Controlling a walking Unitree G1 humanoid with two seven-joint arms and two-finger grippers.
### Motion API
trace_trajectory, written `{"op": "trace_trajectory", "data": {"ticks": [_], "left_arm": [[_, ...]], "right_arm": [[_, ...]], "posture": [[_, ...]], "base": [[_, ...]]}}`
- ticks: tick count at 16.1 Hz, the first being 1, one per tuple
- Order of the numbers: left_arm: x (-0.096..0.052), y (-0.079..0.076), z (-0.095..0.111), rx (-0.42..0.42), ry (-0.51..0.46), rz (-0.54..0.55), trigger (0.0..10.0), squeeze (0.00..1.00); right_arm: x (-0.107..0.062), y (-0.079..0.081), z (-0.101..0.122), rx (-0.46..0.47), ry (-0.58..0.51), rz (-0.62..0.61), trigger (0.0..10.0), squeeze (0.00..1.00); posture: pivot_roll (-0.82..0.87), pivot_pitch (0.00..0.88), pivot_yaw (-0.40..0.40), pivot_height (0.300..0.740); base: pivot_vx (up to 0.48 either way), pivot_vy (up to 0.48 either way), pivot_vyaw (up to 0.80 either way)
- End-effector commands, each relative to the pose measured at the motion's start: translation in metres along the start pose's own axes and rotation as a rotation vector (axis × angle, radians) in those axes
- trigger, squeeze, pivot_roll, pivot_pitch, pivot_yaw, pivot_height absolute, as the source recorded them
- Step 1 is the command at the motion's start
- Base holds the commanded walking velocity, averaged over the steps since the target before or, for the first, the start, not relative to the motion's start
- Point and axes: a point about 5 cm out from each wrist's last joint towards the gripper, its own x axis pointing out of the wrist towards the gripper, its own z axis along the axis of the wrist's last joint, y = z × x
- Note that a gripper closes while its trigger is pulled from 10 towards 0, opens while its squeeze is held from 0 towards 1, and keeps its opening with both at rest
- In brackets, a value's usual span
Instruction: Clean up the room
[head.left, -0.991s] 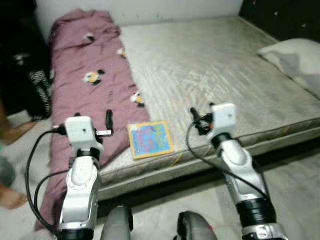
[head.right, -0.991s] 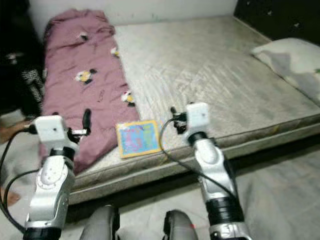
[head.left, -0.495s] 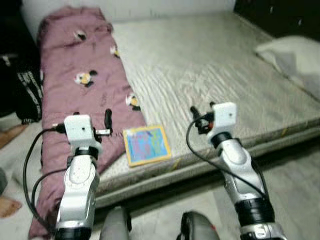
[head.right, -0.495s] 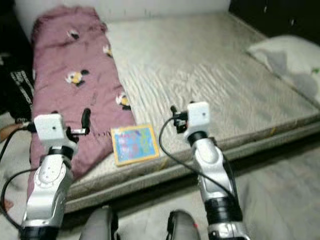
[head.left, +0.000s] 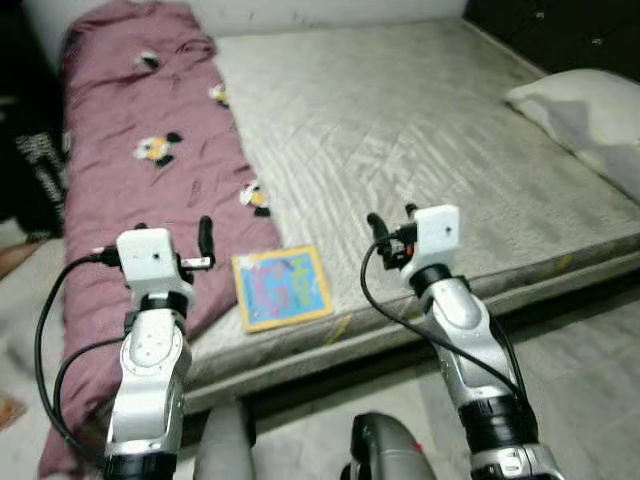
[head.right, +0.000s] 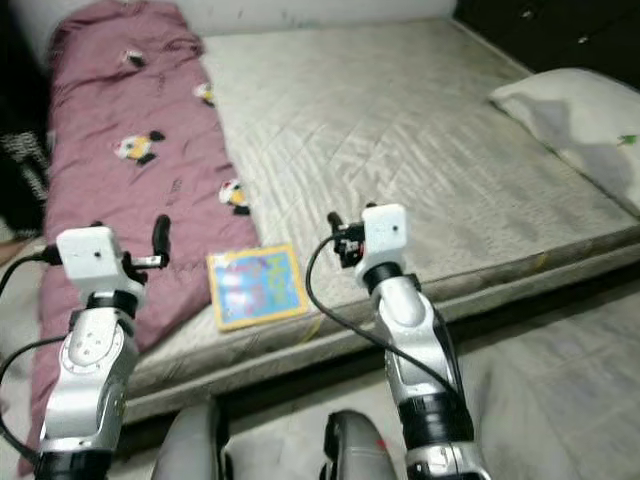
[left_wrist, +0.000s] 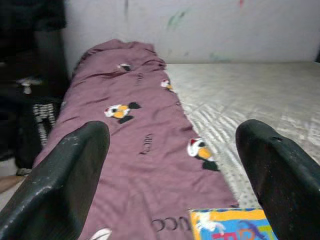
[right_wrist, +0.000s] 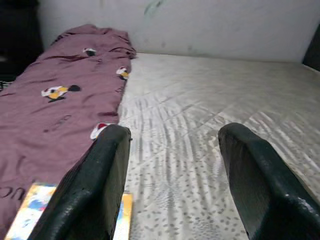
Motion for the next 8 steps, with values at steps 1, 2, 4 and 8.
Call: {"op": "trace_trajectory", "data": {"ticks": [1,2,4,8], "left_arm": [[-0.0002,-0.0014,-0.0004,0.003,0.007,-0.007,10.0,0.0],[-0.0002,-0.0014,-0.0004,0.003,0.007,-0.007,10.0,0.0],[0.0018,-0.0004,-0.0016,0.006,0.017,0.003,10.0,0.0],[0.0036,0.0025,-0.0032,0.003,0.027,0.028,10.0,0.0]], "right_arm": [[0.0002,-0.0045,0.0022,-0.011,-0.004,-0.011,10.0,0.0],[0.0002,-0.0045,0.0022,-0.011,-0.004,-0.011,10.0,0.0],[0.0,-0.0034,0.0016,-0.014,-0.001,-0.005,10.0,0.0],[-0.0001,-0.0033,0.0013,-0.013,-0.002,-0.004,10.0,0.0]], "posture": [[-0.03,0.045,-0.029,0.638],[-0.03,0.045,-0.029,0.638],[-0.03,0.044,-0.029,0.623],[-0.03,0.044,-0.029,0.588]], "base": [[0.0,0.0,0.0],[0.0,0.0,0.0],[0.0,0.0,0.0],[0.0,0.0,0.0]]}}
